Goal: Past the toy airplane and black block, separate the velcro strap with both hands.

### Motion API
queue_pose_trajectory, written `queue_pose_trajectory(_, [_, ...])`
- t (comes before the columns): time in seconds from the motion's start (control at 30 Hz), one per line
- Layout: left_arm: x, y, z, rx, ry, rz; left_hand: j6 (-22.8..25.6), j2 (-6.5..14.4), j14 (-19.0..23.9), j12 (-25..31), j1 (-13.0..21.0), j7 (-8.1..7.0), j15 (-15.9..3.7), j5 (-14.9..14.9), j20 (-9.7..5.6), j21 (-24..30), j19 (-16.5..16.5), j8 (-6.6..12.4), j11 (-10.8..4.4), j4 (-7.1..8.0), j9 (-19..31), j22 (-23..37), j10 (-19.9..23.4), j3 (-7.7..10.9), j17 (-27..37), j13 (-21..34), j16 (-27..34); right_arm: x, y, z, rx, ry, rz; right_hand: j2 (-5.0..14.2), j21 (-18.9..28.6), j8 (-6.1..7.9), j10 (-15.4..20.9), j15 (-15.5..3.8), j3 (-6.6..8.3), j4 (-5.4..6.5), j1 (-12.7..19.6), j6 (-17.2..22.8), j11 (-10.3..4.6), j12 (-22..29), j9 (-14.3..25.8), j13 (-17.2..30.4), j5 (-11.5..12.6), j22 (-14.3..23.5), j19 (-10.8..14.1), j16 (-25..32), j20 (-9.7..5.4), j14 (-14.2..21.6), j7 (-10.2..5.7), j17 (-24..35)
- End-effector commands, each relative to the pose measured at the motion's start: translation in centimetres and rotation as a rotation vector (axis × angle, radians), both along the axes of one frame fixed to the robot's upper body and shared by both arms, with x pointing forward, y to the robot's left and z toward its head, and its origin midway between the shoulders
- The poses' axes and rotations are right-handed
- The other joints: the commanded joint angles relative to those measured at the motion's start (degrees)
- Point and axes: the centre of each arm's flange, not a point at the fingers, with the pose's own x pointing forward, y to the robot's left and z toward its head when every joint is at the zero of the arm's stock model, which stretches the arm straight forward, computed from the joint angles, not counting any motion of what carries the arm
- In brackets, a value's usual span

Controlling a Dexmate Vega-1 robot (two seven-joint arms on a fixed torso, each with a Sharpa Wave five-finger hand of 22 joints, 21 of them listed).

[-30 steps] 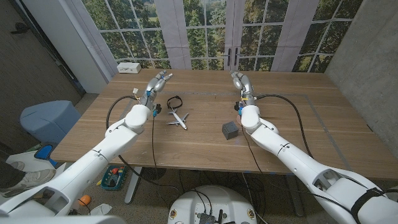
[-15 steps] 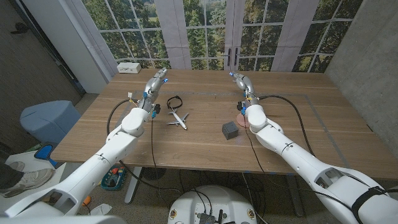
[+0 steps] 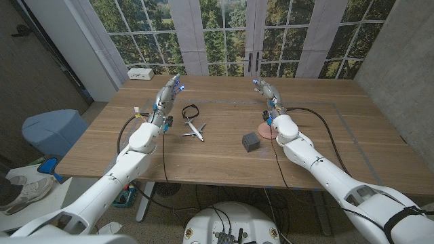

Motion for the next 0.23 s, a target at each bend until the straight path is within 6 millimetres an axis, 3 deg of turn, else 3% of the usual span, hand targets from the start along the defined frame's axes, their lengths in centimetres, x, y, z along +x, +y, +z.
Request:
queue_pose_trajectory(0.03, [-1.2, 0.6, -2.4, -0.155, -0.009, -0.108, 0.92, 2.93, 0.82, 0.53, -0.65, 0.0, -1.23, 0.49, -2.46, -0.29, 0.55, 0.51, -0.13, 0.25, 0.16, 0.0, 0.87, 0.8, 0.12, 0.16, 0.42, 0.6, -2.6, -1.2, 0.199, 0.038, 0.179, -0.03, 0.0, 0.24, 0.38, -2.58, 0.13, 0.69, -1.23, 0.23, 0.55, 0.38, 0.18, -0.09, -0.29, -0.05, 0.34, 0.39, -3.69, 0.08, 0.5, -0.05])
queue_pose_trajectory(0.23, [-1.3, 0.6, -3.9, -0.243, 0.024, -0.149, 1.33, 2.86, 1.25, 0.62, -0.86, 0.24, -1.16, 0.69, -2.53, -0.46, 0.79, 0.48, -0.26, 0.3, 0.16, -0.02, 1.35, 1.28, 0.06, 0.16, 0.47, 0.3, -4.3, -2.1, 0.29, 0.03, 0.214, -0.27, -0.17, 0.42, 0.52, -2.53, -0.14, 1.22, -2.42, 0.54, 0.7, 0.5, 0.17, -0.42, -0.39, -0.05, 0.35, 0.52, -3.65, 0.13, 0.78, -0.29])
